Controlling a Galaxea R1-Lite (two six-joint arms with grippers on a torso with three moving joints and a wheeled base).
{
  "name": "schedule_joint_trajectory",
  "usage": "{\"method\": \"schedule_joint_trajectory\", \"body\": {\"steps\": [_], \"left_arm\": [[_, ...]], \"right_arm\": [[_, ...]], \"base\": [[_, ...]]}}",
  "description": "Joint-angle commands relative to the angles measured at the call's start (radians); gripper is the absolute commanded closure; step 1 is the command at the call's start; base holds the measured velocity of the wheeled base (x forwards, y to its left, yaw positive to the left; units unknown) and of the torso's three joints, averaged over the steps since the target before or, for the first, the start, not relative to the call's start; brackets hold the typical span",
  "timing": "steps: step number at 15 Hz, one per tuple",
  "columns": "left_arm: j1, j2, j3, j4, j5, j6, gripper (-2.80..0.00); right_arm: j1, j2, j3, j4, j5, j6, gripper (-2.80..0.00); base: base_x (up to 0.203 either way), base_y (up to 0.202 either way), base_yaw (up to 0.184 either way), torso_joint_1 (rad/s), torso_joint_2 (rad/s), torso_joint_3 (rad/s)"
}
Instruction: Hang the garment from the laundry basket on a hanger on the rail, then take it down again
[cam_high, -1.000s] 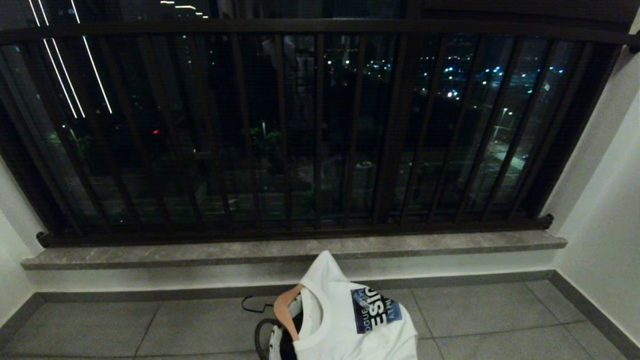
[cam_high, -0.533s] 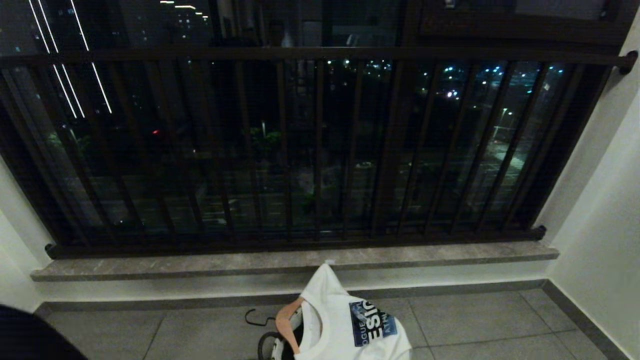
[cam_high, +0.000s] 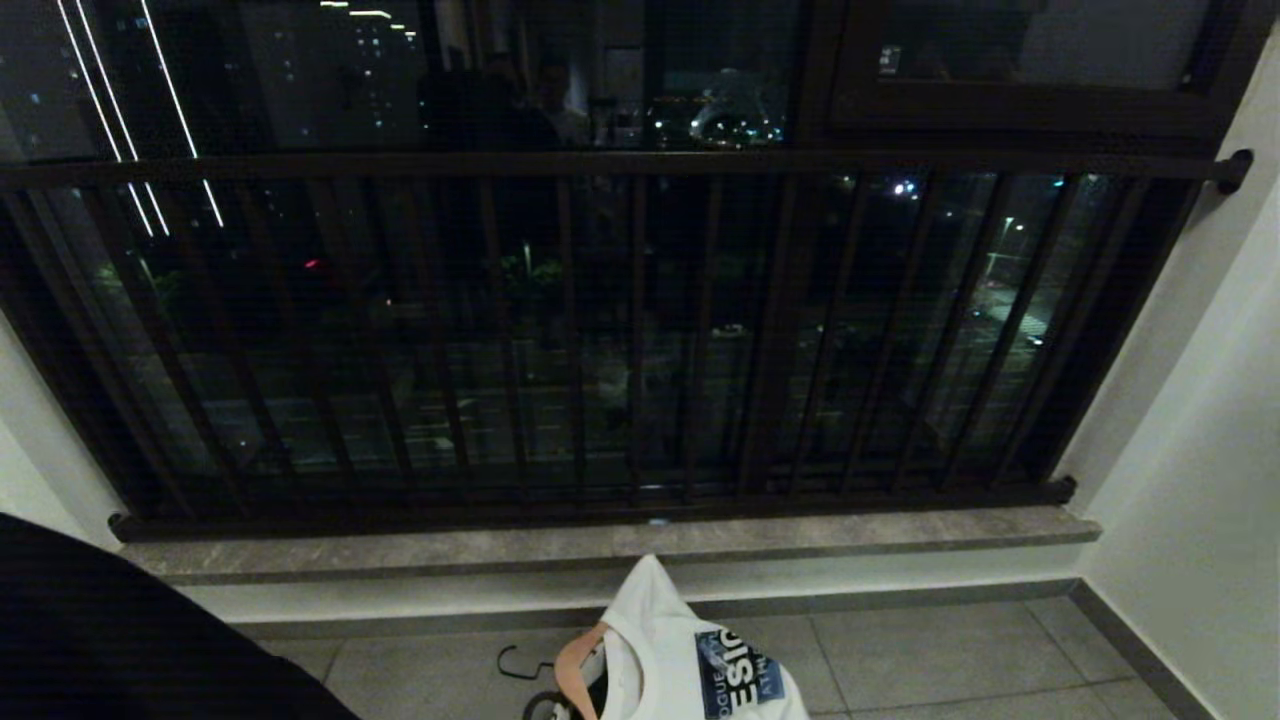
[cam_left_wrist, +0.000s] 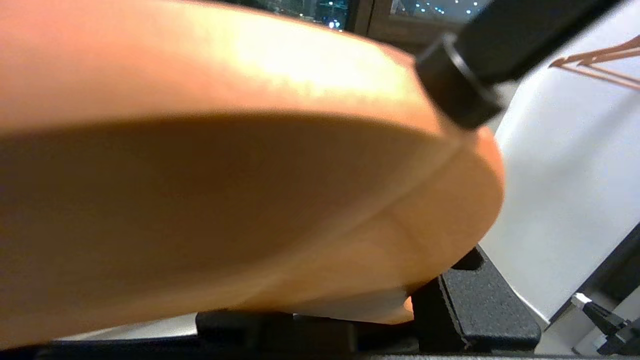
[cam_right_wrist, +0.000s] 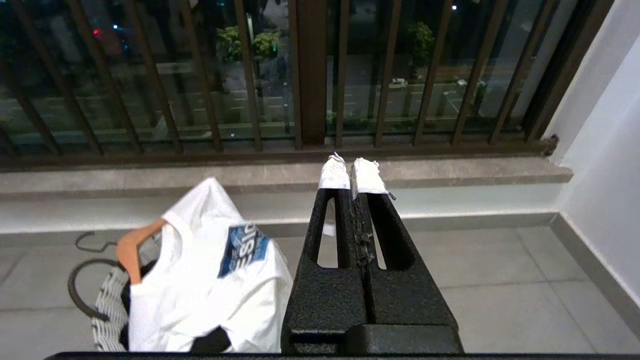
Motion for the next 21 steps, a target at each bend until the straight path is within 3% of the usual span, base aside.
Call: {"method": "schedule_joint_trajectory", "body": {"steps": [1,13,21], "left_arm": [[0.001,0.019,-0.017,0.003,0.0,0.001,0.0],[0.003,0.025,-0.015,-0.018,-0.002,0.003,0.0],[0.004,0.018,-0.005,-0.02,-0.002,0.004,0.0]], "right_arm": [[0.0,0.0,0.0,-0.001,0.0,0.0,0.0],[0.0,0.0,0.0,-0.001,0.001,0.002,0.0],[0.0,0.0,0.0,-0.001,-0.001,0.002,0.0]], "base": [[0.0,0.0,0.0,0.204,-0.51,-0.307],[0.0,0.0,0.0,0.241,-0.56,-0.318],[0.0,0.0,0.0,0.171,-0.36,-0.196]]}}
